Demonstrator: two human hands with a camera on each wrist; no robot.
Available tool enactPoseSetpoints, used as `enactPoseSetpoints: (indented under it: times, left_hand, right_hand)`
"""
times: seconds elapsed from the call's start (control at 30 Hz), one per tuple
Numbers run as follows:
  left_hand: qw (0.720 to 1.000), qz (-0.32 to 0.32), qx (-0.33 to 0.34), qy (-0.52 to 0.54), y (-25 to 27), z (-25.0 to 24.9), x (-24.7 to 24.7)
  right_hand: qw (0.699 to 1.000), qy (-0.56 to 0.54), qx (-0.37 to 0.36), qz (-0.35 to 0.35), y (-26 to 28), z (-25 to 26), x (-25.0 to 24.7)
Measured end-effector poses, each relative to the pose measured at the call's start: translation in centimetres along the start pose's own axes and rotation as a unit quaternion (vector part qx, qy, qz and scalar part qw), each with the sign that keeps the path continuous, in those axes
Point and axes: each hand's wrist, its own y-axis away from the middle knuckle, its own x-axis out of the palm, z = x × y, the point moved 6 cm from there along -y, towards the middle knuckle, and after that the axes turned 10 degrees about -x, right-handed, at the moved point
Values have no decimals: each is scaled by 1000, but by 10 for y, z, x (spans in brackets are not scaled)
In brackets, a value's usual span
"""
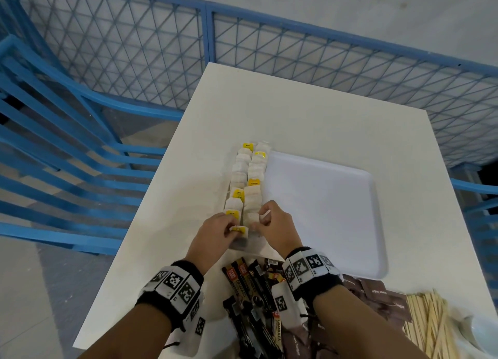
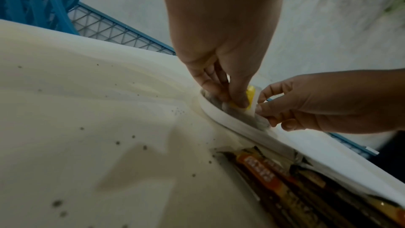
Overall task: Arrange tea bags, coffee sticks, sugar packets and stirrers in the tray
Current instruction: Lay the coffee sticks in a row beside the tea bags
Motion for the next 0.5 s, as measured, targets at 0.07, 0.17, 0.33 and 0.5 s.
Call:
enactPoseSetpoints:
  times: [0.07,0.17,0.33,0.5]
  left_hand:
    - [1000,-2,-15,24,0,-1,-1]
    - [999,-6,-22,42,-1,-2,-1]
    - [997,-53,5,48,7,2,-14]
    - [999,-27,32,14,27,6,-22]
  right_hand:
    - [1000,5,-2,-4,1,1,-1]
    - [1000,9,-6,-11,2,3,-3]
    - [999,18,-10,-48,9,4,-16]
    - [997,47,-9,-53,36,2,-40]
